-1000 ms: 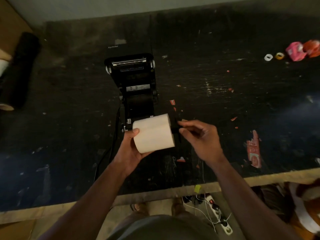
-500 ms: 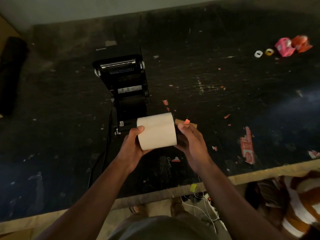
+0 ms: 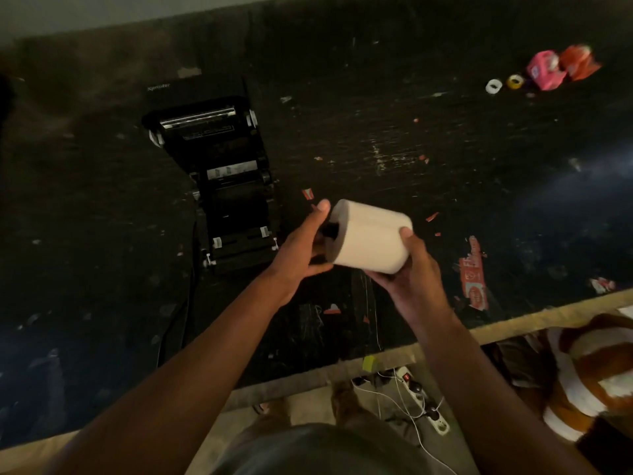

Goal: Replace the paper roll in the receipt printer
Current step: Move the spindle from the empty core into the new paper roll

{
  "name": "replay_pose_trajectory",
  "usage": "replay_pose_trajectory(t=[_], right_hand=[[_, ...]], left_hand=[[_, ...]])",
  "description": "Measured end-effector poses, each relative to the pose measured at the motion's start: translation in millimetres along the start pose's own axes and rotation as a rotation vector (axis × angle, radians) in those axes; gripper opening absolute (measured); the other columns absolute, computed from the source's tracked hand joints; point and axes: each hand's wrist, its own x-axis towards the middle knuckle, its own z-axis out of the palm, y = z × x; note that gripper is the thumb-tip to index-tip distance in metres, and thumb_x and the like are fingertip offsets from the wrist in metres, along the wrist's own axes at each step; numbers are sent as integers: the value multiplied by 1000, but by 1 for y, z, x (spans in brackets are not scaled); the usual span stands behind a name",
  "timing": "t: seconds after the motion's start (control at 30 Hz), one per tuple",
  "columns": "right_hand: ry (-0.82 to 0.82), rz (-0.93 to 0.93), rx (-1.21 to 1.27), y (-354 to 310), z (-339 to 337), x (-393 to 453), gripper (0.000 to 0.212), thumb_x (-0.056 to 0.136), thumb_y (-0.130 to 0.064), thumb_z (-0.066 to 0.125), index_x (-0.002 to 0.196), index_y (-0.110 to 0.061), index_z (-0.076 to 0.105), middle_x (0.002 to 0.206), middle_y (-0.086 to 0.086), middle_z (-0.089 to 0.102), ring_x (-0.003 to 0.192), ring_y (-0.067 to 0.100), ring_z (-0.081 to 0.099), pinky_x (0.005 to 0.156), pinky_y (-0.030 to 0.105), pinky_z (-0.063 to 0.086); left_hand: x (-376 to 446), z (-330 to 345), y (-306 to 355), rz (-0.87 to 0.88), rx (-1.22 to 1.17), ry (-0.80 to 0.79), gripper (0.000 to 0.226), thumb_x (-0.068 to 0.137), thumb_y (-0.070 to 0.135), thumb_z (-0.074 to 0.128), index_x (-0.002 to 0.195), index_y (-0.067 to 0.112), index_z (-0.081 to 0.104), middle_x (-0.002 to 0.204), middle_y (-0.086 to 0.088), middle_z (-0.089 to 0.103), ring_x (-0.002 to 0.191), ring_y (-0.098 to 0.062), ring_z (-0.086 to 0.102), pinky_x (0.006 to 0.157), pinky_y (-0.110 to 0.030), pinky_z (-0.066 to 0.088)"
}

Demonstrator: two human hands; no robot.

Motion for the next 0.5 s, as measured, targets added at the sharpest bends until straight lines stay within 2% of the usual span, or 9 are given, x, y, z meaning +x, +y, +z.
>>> replay_pose_trajectory(t=[0.07, 0.13, 0.2, 0.3, 0.4, 0.5], right_hand=[[22, -14, 34, -8, -11, 3, 35, 90, -32, 73, 121, -21, 62, 138, 16, 61, 126, 36, 60, 88, 56, 60], [58, -19, 37, -14, -20, 6, 39, 88, -34, 75, 123, -24, 61, 138, 13, 61, 125, 35, 60, 93, 59, 58], [84, -23, 29, -17, -29, 7, 38, 87, -34, 76, 122, -27, 62, 137, 11, 62, 125, 34, 61, 96, 61, 56], [104, -27, 9, -16, -40, 7, 38, 87, -35, 76, 122, -26, 63, 138, 11, 63, 126, 34, 61, 97, 61, 55], [135, -26, 14, -14, -52, 6, 38, 87, -34, 77, 122, -25, 64, 139, 11, 61, 126, 33, 61, 94, 60, 57], [179, -26, 6, -13, -63, 5, 28, 90, -32, 74, 115, -27, 62, 136, 10, 60, 124, 32, 60, 94, 58, 58]], left_hand=[[6, 5, -2, 135, 126, 118, 56, 97, 52, 59, 147, 29, 52, 137, 4, 62, 125, -17, 64, 105, -45, 53], [11, 9, -10, 235, 224, 191, 43, 99, 37, 63, 141, 27, 61, 121, 14, 68, 117, -10, 68, 102, -40, 56], [14, 17, -20, 238, 224, 159, 33, 100, 28, 65, 133, 27, 67, 113, 16, 71, 112, -5, 71, 101, -37, 58], [20, 29, -36, 264, 258, 160, 29, 98, 21, 67, 127, 24, 73, 115, 12, 75, 110, -2, 71, 102, -36, 57], [27, 36, -47, 282, 275, 171, 29, 95, 21, 71, 124, 23, 75, 124, 3, 77, 116, -9, 71, 105, -41, 56], [29, 42, -55, 261, 344, 141, 31, 95, 20, 71, 126, 21, 73, 124, 4, 76, 114, -3, 70, 104, -35, 56]])
